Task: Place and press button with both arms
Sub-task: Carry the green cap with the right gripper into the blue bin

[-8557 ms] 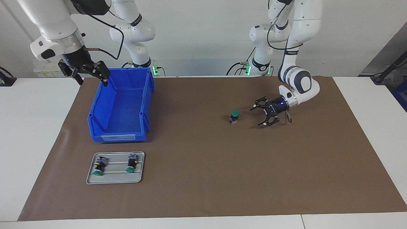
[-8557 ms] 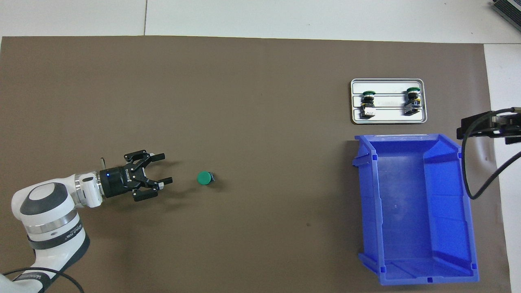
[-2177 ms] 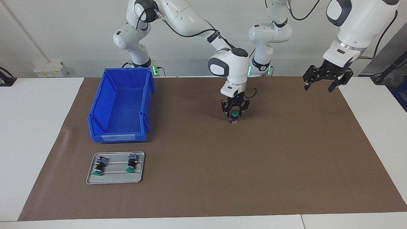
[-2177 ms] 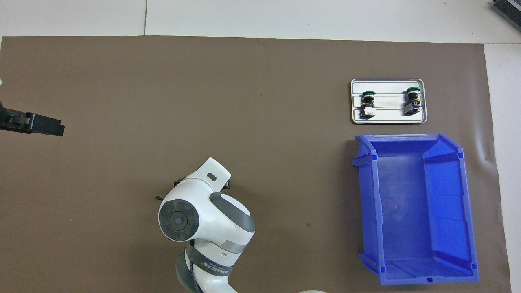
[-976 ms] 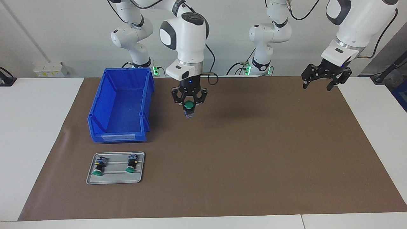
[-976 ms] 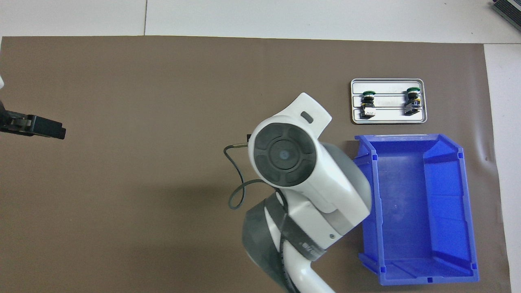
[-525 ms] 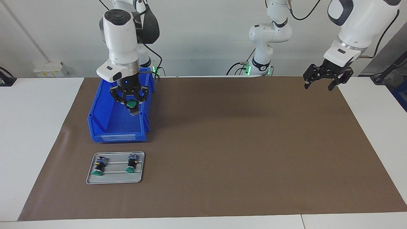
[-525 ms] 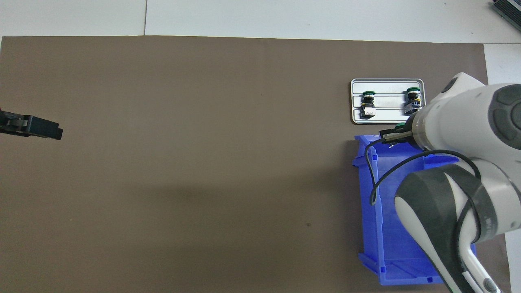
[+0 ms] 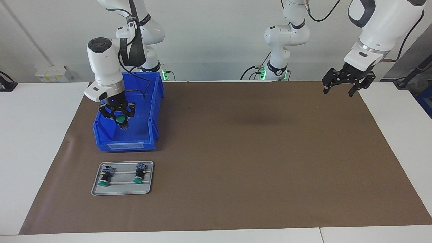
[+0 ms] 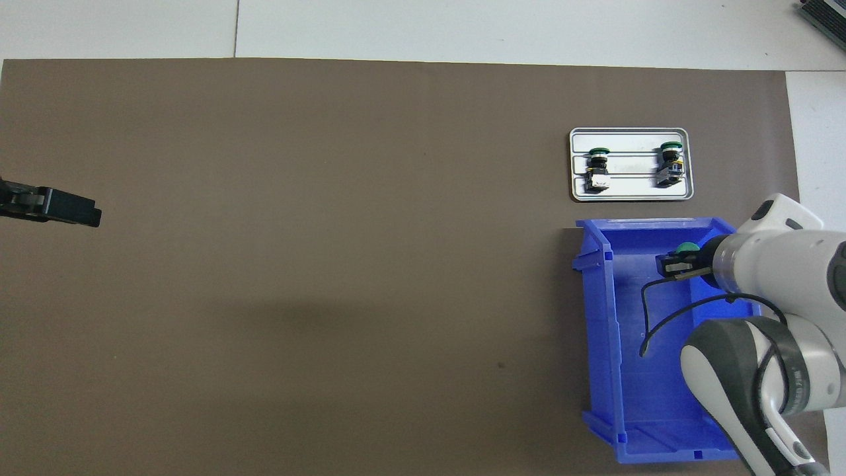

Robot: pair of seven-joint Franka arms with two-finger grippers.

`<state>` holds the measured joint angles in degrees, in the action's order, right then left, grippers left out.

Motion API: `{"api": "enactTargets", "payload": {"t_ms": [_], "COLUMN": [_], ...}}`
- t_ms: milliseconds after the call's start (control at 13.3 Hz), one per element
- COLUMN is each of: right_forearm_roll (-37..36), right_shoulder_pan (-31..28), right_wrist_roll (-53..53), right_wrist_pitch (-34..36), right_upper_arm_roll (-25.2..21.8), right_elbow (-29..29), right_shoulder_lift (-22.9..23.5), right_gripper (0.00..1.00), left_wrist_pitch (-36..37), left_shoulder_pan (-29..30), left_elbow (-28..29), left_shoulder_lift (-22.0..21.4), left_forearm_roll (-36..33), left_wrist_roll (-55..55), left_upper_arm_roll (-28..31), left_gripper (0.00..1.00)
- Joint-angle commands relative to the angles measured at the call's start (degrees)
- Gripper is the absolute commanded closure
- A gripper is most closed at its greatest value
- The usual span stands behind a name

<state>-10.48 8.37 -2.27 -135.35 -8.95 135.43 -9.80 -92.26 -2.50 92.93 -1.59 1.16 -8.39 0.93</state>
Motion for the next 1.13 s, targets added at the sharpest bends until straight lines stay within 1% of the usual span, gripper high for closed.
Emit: {"api": "enactTargets", "payload": {"t_ms": [0, 75, 225, 600, 826, 1051], "right_forearm_roll": [0.81, 0.81, 0.81, 0.81, 0.81, 0.81], "right_shoulder_pan": [-2.29, -2.48, -2.57, -3.00, -3.09, -3.71], "right_wrist_roll": [-0.90, -0.90, -0.90, -0.81, -0.81, -0.81], "right_wrist_pitch": [-6.65, -8.33, -8.96, -14.06, -14.32, -15.99], "right_upper_arm_roll": [0.87, 0.87, 0.87, 0.78, 0.78, 0.87], "right_elbow": [6.66, 7.99, 8.62, 12.31, 12.31, 13.01], "right_shoulder_lift": [-2.07, -2.07, -1.89, -1.63, -1.19, -0.49], "right_gripper": [1.00, 1.00, 1.00, 1.00, 1.00, 1.00], "left_wrist_pitch": [0.50, 0.50, 0.50, 0.50, 0.50, 0.50], "left_shoulder_pan": [0.48, 0.48, 0.48, 0.48, 0.48, 0.48], "left_elbow": [0.67, 0.67, 0.67, 0.67, 0.76, 0.67], "left_shoulder_lift": [-0.70, -0.70, -0.78, -0.70, -0.70, -0.78], "left_forearm_roll": [-1.08, -1.08, -1.08, -1.08, -1.08, -1.08], "left_wrist_roll": [0.66, 0.66, 0.66, 0.66, 0.66, 0.66], "left_upper_arm_roll": [-0.40, -0.40, -0.40, -0.40, -0.40, -0.40], "left_gripper": [0.00, 0.00, 0.00, 0.00, 0.00, 0.00]}}
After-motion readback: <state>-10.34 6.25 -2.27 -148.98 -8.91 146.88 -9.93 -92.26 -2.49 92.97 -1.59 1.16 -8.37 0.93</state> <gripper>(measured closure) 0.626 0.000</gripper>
